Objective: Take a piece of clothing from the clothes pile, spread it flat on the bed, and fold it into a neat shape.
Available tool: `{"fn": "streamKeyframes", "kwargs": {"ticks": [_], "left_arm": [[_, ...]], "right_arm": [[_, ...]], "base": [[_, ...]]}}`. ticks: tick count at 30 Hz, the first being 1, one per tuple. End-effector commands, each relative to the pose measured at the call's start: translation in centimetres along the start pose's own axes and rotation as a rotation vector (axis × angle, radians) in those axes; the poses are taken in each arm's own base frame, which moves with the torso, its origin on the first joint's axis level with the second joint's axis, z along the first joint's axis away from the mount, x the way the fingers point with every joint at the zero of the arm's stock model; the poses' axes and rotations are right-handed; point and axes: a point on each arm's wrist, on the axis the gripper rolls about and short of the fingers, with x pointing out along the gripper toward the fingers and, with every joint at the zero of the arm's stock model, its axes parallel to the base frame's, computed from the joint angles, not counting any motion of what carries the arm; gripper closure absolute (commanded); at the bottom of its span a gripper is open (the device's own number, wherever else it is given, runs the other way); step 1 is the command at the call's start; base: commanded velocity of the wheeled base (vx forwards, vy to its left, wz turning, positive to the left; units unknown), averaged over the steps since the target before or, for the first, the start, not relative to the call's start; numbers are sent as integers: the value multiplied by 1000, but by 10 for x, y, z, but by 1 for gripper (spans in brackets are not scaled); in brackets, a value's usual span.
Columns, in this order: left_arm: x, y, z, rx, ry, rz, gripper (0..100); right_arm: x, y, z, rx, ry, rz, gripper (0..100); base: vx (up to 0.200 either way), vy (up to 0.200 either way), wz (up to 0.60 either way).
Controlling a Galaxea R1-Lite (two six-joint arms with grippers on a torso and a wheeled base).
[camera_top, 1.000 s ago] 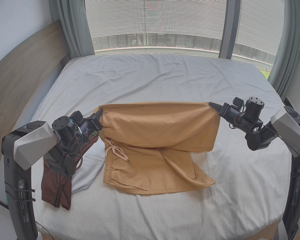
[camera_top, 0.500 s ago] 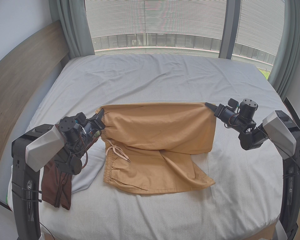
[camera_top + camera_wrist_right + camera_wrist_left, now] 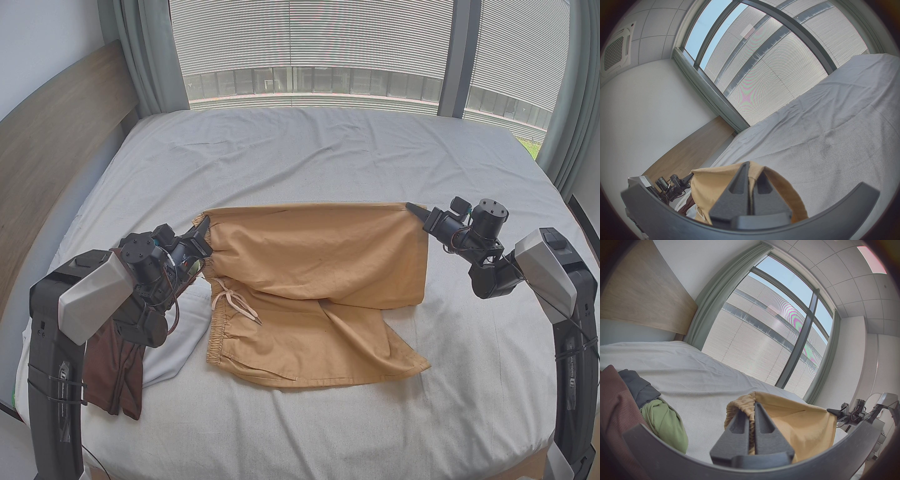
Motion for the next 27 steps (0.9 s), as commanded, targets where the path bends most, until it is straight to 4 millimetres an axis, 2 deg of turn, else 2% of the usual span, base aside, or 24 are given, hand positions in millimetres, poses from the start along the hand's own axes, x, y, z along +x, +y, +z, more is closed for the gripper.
{"fn": "streamKeyframes", "kwargs": {"ticks": [1, 2, 8, 14, 18, 21, 26, 27], "left_arm": [[1, 0, -1, -3, 2, -2, 100], [0, 1, -1, -3, 4, 1, 0], [5, 0, 3, -19, -5, 5, 0], [7, 1, 1, -33, 14, 56, 0], [4, 2, -3, -40, 48, 74, 0], [-4, 3, -7, -46, 85, 92, 0], [-18, -1, -2, -51, 134, 115, 0], [-25, -4, 3, -54, 152, 124, 0]], "right_arm": [[3, 0, -4, 1, 4, 7, 100], [5, 0, -3, -1, 1, 10, 0], [16, -8, 2, -19, -42, 3, 0], [13, -7, 2, -11, -36, -12, 0], [2, -2, -3, 11, 2, -41, 0], [-9, -3, -15, -10, 45, -68, 0], [-23, 0, -32, -21, 87, -85, 0], [-32, 1, -42, -10, 107, -95, 0]], "base": [[0, 0, 0], [0, 0, 0], [0, 0, 0], [0, 0, 0], [0, 0, 0], [0, 0, 0], [0, 0, 0], [0, 0, 0]]}}
